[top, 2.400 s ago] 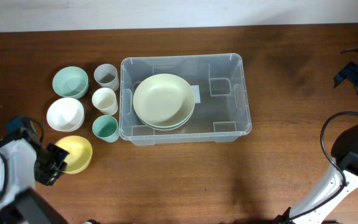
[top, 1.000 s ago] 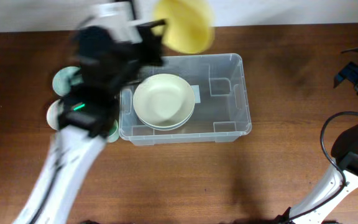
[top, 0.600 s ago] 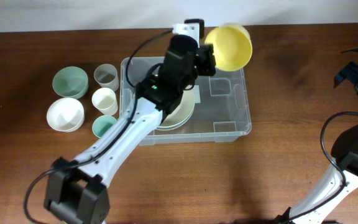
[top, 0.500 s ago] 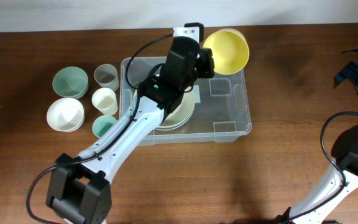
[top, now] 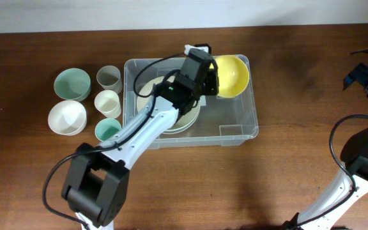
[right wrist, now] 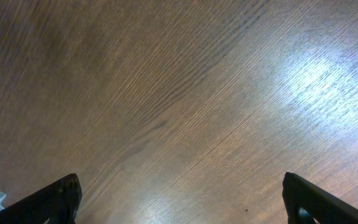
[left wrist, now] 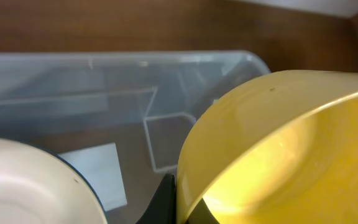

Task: Pack container
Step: 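Lower the yellow bowl into the container's right side and release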

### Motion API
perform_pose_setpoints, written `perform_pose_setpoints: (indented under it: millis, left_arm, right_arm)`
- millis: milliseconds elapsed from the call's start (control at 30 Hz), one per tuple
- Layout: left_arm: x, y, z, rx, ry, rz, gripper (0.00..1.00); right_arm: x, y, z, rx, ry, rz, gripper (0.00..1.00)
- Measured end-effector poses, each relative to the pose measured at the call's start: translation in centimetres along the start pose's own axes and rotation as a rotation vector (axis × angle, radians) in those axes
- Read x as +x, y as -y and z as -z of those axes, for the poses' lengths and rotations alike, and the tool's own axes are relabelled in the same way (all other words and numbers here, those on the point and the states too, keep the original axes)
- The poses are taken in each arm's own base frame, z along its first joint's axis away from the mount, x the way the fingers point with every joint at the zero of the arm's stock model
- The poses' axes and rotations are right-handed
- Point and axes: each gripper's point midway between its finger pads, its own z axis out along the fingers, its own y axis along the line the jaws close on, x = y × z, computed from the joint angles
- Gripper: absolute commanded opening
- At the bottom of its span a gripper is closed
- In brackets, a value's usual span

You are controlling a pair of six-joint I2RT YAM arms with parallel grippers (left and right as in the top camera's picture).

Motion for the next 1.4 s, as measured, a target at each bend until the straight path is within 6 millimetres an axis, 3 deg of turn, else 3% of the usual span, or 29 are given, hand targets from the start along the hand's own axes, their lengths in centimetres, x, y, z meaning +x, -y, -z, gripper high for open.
perform_pose_setpoints:
  millis: [300,500,1400]
  left_arm:
    - [4.1,-0.9,-2.5,-0.046,-0.114,-0.017,0.01]
    - [5.7,-1.8,-3.3,-0.075,-0.162,-0.018,0.01]
    - [7.5,-3.4,-3.9,-0.14,-0.218,-0.027,0.01]
  right_arm:
    - [0.0,0.0,0.0,0.0,0.0,0.0,0.99]
    - [0.0,0.0,0.0,0.0,0.0,0.0,0.99]
    - [0.0,0.0,0.0,0.0,0.0,0.0,0.99]
